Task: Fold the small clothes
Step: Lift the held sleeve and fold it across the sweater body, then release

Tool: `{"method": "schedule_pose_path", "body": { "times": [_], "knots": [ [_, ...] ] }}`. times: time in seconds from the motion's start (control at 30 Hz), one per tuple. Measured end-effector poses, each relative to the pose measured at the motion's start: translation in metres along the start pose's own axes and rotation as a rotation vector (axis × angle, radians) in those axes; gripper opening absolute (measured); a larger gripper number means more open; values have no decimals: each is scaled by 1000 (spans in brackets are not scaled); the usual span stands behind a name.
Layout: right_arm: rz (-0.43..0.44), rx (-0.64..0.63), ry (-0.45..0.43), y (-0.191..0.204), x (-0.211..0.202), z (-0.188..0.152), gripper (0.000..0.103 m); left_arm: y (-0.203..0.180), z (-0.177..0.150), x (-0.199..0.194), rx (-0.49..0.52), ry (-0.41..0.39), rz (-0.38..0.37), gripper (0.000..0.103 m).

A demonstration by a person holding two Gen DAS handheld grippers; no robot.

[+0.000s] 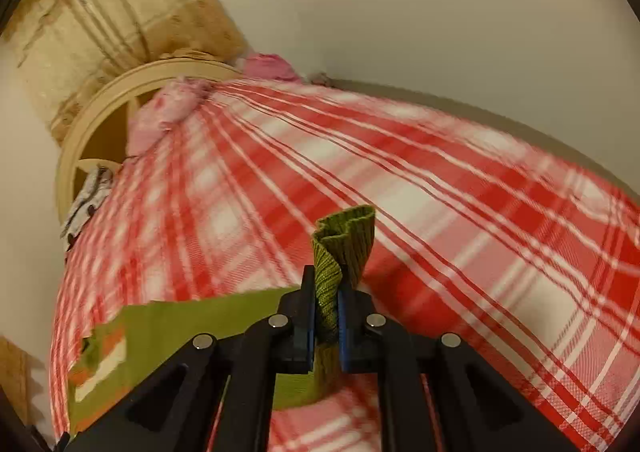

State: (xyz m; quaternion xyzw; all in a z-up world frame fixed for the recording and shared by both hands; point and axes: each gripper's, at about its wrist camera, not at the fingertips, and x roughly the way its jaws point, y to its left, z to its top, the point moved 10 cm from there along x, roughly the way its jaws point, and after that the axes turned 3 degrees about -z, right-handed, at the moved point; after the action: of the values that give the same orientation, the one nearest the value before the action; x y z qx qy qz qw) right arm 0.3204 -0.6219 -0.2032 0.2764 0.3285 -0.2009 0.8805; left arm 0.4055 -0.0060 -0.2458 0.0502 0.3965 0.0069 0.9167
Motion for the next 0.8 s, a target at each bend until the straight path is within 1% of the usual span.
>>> {"method": "schedule_pose_path", "body": {
  "times": [0.17,0.33,0.5,0.63,0.8],
  "knots": [
    [57,-69,-28,50,-17,14,8,13,-3,-4,-23,-2,9,103],
    [103,-106,-40,87,-29,18,8,20,-6,-4,-32,-1,8,103],
    [166,-165,-59,138,-48,24,8,28,-8,-7,-44,-2,4,103],
    [223,-225,-89,191,-70,31,8,33,-9,-11,-53,-12,1,103],
    [301,-300,-115,260,-98,32,8,40,-13,-13,-62,-13,-2,103]
  ]
}}
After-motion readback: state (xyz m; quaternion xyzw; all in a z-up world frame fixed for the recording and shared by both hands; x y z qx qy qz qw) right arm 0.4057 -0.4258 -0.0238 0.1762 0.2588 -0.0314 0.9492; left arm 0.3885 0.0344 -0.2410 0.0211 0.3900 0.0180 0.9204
